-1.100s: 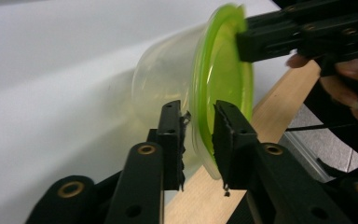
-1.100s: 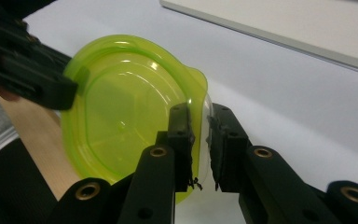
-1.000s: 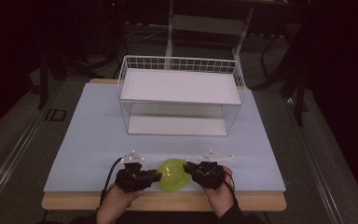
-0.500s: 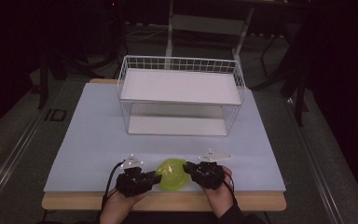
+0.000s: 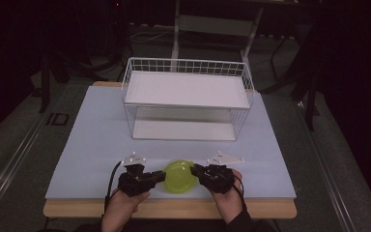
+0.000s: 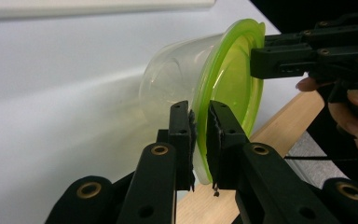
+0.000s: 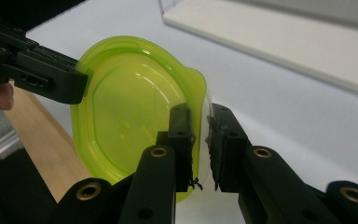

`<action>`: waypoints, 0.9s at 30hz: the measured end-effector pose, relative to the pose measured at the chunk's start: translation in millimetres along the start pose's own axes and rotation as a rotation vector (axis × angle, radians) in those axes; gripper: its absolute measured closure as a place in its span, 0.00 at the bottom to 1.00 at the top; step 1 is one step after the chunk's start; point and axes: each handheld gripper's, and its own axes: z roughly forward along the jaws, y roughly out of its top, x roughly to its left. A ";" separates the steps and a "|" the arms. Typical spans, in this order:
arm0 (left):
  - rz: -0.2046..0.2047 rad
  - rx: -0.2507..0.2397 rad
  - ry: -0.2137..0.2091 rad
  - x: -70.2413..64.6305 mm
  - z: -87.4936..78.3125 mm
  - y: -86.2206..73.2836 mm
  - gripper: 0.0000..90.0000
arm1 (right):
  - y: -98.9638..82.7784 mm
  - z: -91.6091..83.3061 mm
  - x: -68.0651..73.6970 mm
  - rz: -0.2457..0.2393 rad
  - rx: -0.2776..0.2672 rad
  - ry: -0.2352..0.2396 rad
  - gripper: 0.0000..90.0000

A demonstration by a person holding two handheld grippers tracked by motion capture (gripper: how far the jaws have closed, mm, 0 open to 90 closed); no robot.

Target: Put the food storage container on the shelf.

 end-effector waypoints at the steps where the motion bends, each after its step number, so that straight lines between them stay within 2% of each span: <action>1: 0.005 0.002 -0.004 0.2 -1.4 4.2 0.91 | 2.4 -1.5 -0.5 -0.002 -0.006 -0.001 0.89; 5: 0.029 -0.001 -0.013 -2.6 -7.3 20.5 0.91 | 14.3 -8.2 -2.8 0.005 -0.026 0.004 0.89; 10: 0.057 -0.042 -0.018 -9.6 -18.8 40.7 0.91 | 33.0 -19.7 -2.4 0.002 -0.064 -0.010 0.89; 14: 0.096 -0.058 -0.021 -16.8 -29.5 59.8 0.91 | 49.9 -31.1 -2.4 0.003 -0.090 -0.002 0.89; 19: 0.124 -0.080 -0.029 -23.7 -40.3 85.3 0.91 | 72.7 -45.8 -2.4 -0.009 -0.136 -0.015 0.89; 27: 0.135 -0.122 -0.035 -31.0 -52.7 123.8 0.91 | 110.9 -61.5 -5.8 -0.014 -0.171 -0.046 0.89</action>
